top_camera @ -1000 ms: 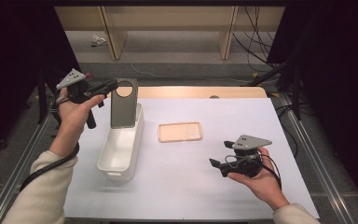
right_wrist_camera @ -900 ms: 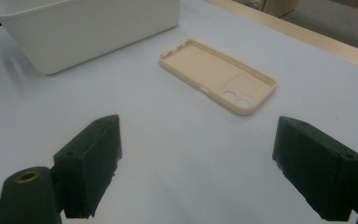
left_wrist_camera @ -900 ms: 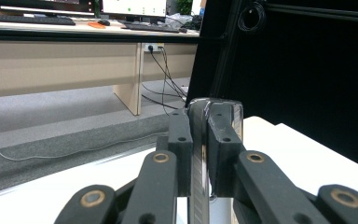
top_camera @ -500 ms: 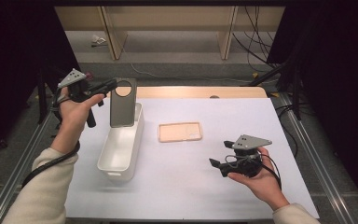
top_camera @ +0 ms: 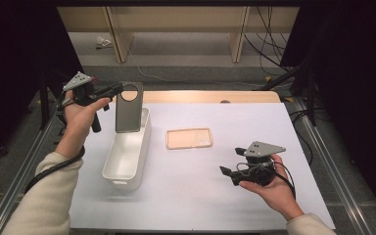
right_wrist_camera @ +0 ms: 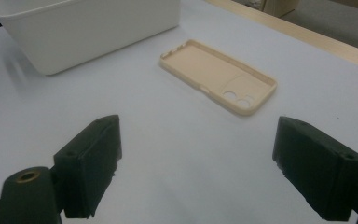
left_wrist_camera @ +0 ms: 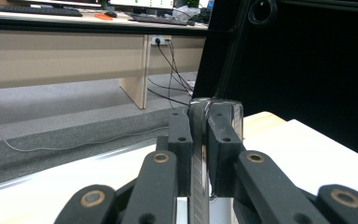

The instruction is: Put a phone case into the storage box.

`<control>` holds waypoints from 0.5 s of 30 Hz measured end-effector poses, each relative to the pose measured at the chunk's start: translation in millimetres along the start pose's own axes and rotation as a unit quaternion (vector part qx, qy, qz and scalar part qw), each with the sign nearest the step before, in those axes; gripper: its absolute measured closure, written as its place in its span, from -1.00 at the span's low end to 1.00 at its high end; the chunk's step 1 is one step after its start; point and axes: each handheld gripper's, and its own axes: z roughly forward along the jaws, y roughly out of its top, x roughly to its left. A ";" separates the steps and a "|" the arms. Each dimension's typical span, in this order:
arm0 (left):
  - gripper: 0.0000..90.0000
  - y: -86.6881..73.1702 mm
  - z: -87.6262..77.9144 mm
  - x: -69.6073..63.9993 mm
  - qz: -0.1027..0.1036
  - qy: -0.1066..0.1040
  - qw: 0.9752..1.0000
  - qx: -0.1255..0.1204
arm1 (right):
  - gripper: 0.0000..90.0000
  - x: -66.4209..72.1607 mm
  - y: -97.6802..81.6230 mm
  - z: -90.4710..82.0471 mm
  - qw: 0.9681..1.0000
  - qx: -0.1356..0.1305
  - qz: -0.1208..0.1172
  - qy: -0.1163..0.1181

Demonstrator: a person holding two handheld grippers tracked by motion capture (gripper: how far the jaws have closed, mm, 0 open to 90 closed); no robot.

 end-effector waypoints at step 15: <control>0.81 -1.8 6.6 6.2 -0.002 0.004 1.000 0.009 | -0.64 0.0 -0.1 -0.1 1.000 0.001 0.001 0.001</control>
